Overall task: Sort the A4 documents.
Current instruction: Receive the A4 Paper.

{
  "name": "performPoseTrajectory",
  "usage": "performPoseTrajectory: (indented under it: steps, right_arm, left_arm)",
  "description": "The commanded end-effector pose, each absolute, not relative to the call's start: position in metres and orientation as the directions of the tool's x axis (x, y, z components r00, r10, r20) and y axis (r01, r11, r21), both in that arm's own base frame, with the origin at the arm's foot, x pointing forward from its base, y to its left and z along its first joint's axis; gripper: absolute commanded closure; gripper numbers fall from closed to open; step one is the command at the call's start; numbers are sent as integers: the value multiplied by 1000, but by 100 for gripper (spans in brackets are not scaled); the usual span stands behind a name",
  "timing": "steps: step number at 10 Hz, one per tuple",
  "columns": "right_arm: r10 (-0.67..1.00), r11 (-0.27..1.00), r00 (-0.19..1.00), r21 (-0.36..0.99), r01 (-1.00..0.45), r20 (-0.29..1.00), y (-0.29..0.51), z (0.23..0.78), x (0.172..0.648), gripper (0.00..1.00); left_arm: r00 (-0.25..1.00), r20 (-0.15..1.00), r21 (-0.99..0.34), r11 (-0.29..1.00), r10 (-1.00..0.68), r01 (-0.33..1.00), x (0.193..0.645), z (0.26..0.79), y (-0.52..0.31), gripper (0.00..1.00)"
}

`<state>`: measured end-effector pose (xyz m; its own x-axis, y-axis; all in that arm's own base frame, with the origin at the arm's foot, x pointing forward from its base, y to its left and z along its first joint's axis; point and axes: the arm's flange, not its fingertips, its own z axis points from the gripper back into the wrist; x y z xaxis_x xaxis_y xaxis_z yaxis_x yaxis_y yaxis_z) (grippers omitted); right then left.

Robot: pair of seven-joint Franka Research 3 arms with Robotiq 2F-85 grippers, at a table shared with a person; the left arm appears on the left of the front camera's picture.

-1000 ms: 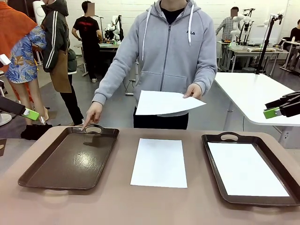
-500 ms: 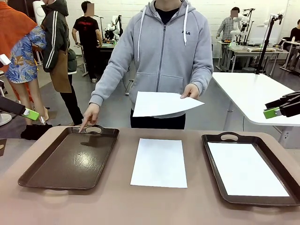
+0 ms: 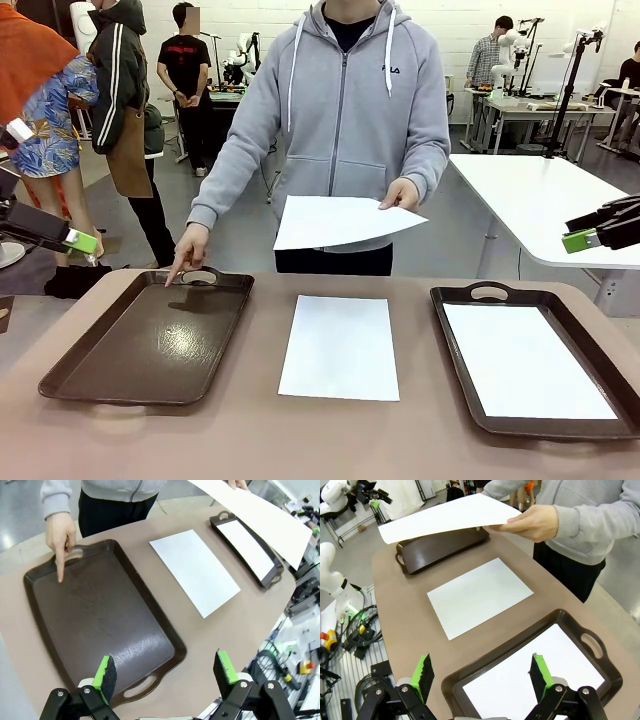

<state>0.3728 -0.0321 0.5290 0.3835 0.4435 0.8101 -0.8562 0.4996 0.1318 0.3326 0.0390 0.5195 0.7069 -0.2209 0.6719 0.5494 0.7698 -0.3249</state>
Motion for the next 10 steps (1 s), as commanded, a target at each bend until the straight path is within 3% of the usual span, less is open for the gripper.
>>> performPoseTrajectory:
  steps: [1,4,10]
  right_arm:
    - [441,501,385,133,-855,811,-33,529,373,0]
    - [441,501,385,133,-855,811,-33,529,373,0]
    - [441,501,385,133,-855,811,-33,529,373,0]
  left_arm:
    - [749,651,-428,757,-120,493,364,517,16,0]
    - [795,605,-572,672,-43,471,401,501,-28,0]
    - [926,348,-891,360,148,277,482,468,-86,0]
